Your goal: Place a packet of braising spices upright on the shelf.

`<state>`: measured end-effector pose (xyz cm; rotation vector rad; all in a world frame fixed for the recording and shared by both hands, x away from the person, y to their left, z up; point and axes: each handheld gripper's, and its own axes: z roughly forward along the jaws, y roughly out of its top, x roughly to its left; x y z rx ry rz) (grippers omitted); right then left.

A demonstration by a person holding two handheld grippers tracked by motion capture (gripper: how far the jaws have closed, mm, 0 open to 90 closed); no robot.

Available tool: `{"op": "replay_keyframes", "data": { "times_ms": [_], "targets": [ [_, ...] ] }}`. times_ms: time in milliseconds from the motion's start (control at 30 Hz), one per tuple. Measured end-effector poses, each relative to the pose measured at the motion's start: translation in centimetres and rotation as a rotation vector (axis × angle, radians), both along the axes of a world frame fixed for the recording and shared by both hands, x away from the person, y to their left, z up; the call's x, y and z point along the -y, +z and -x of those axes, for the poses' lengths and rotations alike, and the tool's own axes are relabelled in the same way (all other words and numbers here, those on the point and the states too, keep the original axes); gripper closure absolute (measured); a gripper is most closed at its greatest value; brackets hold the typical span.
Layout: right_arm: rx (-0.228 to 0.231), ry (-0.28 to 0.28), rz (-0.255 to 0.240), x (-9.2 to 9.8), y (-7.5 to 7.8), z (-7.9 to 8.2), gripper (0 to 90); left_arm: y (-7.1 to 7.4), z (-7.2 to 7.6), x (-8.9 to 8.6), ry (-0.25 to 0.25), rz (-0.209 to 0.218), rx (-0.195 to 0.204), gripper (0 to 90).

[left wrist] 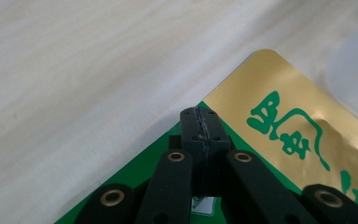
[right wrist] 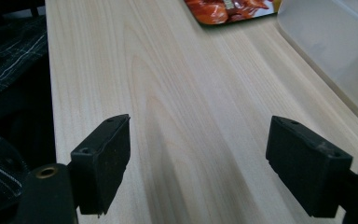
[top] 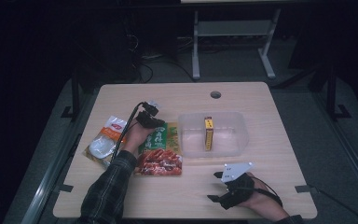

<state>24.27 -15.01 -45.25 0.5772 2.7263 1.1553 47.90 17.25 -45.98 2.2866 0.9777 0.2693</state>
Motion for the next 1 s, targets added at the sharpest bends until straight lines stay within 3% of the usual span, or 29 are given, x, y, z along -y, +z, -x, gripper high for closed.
{"op": "replay_keyframes", "data": {
  "times_ms": [400, 500, 867, 1000],
  "targets": [
    [0.008, 0.036, 0.031, -1.4, -0.5, -0.4, 21.3, 0.1, 4.0, -1.1, -0.060, -0.003, -0.006, 90.0],
    [0.007, 0.044, 0.031, -1.8, -0.6, -0.4, 21.3, 0.1, 5.1, -1.3, -0.063, 0.020, -0.024, 90.0],
    [-0.002, 0.049, 0.015, -2.8, -0.5, -0.5, 29.2, 0.2, 7.7, -1.8, -0.092, 0.015, -0.027, 90.0],
    [0.002, 0.065, 0.015, -3.0, -0.5, -0.5, 34.5, 0.2, 7.8, -1.8, -0.094, 0.010, -0.025, 90.0]
  ]
}}
